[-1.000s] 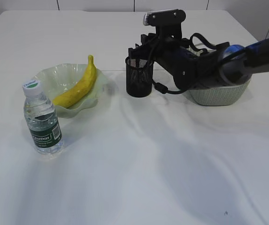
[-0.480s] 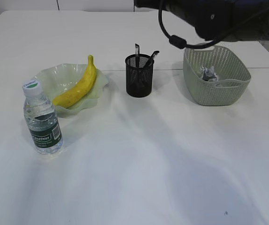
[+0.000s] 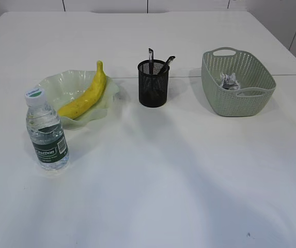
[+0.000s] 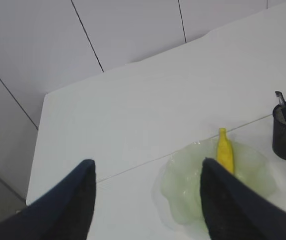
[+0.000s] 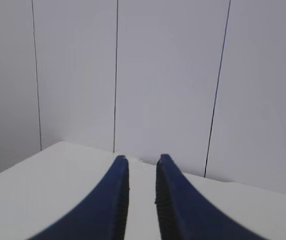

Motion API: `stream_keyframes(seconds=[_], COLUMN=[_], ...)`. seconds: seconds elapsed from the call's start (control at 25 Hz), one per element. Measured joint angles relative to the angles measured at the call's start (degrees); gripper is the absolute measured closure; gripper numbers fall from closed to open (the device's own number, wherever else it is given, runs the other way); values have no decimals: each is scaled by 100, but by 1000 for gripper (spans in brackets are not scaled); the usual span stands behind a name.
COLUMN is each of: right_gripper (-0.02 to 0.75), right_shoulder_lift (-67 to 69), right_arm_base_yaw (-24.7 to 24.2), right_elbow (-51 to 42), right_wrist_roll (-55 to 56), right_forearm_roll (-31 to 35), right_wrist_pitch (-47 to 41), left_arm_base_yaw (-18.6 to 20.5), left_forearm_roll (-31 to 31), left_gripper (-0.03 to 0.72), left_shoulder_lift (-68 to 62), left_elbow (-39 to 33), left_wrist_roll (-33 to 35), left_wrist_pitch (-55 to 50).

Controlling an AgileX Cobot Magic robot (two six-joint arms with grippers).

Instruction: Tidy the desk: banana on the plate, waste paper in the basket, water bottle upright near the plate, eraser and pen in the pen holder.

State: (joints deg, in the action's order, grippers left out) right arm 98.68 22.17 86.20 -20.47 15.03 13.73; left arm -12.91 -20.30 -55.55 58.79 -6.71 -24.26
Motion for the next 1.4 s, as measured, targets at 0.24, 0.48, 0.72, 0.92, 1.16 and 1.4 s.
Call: stream_keyframes(seconds=[0.24, 0.48, 0.72, 0.92, 1.16, 1.4], right_gripper=[594, 612, 707, 743, 749, 749], right_shoulder_lift=[-584, -1121, -1778, -2215, -2601, -3089], right_arm_base_yaw=[0, 0, 0, 0, 0, 0], right_elbow=[0, 0, 0, 0, -10, -261], right_wrist_roll=[0, -9, -9, -9, -9, -9], right_forearm_roll=[0, -10, -21, -67, -336, -552], right_wrist_pitch=[-566, -1145, -1887, -2348, -2913, -3244], left_arm_base_yaw=[0, 0, 0, 0, 0, 0], left_forearm_roll=[0, 29, 499, 567, 437, 411], left_gripper=[223, 223, 223, 223, 245, 437], left_shoulder_lift=[286, 532, 579, 579, 868, 1229], left_elbow=[0, 0, 0, 0, 0, 0], left_wrist_roll=[0, 0, 0, 0, 0, 0], left_wrist_pitch=[42, 119, 45, -106, -24, -157])
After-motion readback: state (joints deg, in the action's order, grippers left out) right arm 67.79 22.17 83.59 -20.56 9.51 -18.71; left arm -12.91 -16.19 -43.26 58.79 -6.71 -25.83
